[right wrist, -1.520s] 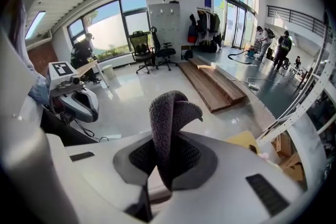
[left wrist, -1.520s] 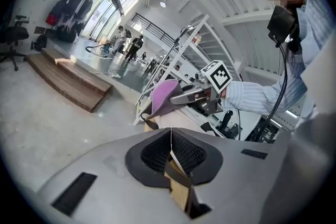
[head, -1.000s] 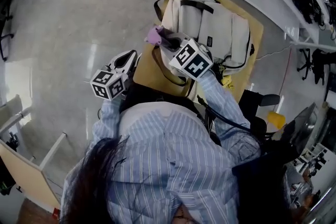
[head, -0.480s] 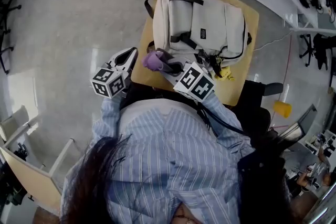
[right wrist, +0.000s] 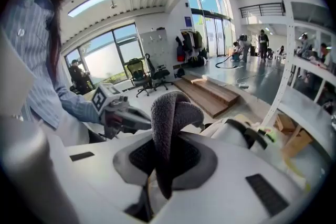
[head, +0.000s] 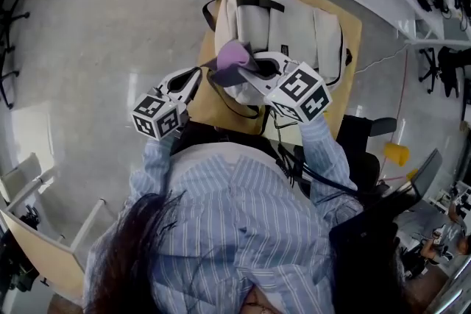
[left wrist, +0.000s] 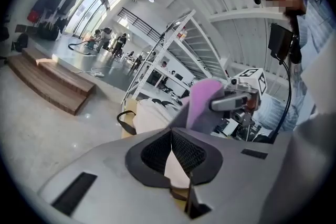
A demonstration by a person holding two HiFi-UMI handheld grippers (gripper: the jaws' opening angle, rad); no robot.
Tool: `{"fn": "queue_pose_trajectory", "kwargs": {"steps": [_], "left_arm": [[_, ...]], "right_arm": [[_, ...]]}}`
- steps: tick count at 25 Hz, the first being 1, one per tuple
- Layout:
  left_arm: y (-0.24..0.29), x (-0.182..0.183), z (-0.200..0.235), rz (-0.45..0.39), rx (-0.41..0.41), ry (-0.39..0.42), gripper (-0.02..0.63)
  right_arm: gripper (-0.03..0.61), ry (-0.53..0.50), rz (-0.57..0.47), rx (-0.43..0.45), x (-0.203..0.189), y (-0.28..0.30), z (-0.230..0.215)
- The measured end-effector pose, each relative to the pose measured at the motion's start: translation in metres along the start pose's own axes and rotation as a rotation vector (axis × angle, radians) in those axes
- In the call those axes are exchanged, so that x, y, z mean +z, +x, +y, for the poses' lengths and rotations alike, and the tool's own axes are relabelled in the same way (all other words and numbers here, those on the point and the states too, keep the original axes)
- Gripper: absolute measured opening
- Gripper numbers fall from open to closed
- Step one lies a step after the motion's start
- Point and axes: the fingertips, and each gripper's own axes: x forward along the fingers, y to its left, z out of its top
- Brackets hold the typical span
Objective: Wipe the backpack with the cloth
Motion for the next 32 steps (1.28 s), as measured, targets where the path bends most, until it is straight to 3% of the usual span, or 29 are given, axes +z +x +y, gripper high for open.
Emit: {"fn": "queue_pose_trajectory", "kwargs": {"steps": [6,11,16,20,24,32], "left_arm": [[0.009,0.011,-0.019,-0.010,-0.059,0.025,0.006],[0.008,0.005,-0.017,0.002,-0.053,0.015,0.006],[-0.001,-0.002,-0.006,0.013,-0.027,-0.003,0.006],[-0.005,-0.003,-0.001,0.021,-0.010,-0.009,0.006],[-0.006,0.000,0.004,0.023,-0.008,-0.008,0.006],[0.010,0.004,-0.004,0.047,-0.063,0.017,0.006]], "right_arm": [[0.041,-0.059,-0.051,-0.210,0.050,-0.014,-0.104],[0.041,-0.135,-0.046,-0.334,0.079,-0.005,-0.181],[0.041,-0.159,0.022,-0.448,0.077,0.012,-0.233],[0.041,-0.143,0.108,-0.420,0.043,0.027,-0.233],[0.041,-0.068,0.089,-0.343,0.024,0.031,-0.209],[0.041,-0.070,0.065,-0.242,-0.002,0.013,-0.136]]}}
